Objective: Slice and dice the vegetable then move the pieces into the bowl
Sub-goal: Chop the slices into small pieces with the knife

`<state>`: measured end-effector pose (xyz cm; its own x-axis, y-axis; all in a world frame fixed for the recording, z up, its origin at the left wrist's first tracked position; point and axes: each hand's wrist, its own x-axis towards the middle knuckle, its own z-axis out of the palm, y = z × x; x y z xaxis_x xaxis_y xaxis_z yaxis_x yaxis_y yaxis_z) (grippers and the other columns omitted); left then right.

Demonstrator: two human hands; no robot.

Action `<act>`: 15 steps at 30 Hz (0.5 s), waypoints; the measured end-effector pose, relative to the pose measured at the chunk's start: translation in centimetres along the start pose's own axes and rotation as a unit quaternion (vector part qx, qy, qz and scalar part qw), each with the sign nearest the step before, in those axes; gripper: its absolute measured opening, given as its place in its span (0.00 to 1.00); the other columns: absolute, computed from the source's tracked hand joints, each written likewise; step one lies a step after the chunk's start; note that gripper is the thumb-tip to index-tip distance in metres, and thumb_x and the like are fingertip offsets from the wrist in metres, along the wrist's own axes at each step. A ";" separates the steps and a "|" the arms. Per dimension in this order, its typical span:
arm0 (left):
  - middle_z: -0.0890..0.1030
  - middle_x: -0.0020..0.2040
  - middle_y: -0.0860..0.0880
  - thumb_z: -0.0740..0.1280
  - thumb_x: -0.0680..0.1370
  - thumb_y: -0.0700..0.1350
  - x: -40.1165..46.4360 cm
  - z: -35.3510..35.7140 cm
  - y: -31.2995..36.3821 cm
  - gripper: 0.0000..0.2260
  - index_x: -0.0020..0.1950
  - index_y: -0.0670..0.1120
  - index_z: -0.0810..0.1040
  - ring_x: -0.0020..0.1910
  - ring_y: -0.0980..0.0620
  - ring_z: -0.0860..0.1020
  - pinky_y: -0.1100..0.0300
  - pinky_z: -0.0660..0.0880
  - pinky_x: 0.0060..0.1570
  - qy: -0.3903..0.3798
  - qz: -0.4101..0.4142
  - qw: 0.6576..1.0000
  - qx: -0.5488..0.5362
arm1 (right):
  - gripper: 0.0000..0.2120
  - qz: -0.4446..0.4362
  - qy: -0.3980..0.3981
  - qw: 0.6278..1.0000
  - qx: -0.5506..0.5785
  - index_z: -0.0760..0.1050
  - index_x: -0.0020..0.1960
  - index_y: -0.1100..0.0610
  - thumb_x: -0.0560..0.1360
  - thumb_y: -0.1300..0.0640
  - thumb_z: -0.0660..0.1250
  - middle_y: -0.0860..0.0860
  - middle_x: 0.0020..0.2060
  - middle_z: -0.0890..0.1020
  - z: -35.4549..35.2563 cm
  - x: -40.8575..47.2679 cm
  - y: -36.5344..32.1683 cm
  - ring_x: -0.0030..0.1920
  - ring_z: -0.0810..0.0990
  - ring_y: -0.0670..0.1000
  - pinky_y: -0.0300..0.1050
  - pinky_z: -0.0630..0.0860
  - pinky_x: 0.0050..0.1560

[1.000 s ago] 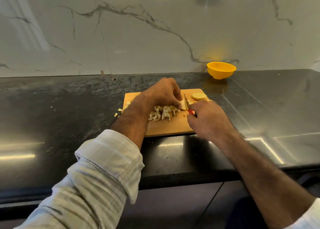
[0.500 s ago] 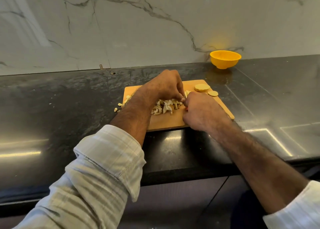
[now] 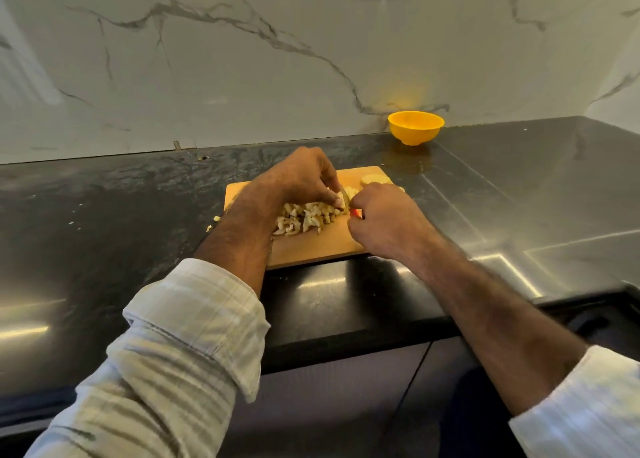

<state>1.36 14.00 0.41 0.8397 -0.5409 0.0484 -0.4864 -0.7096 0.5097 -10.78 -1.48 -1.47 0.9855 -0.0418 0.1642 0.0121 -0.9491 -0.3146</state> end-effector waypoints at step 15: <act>0.88 0.43 0.55 0.82 0.73 0.45 0.5 0.5 0.0 0.05 0.46 0.48 0.90 0.46 0.57 0.85 0.55 0.84 0.53 0.006 -0.009 1.000 0.020 | 0.12 0.006 -0.014 1.000 -0.013 0.77 0.60 0.53 0.78 0.53 0.71 0.50 0.49 0.78 0.9 -0.3 -1.4 0.50 0.76 0.52 0.46 0.75 0.46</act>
<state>1.69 13.48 -0.02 0.8515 -0.5220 0.0494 -0.4795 -0.7371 0.4762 -10.96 0.15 -1.92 0.9901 -0.0444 0.1334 -0.0035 -0.9563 -0.2923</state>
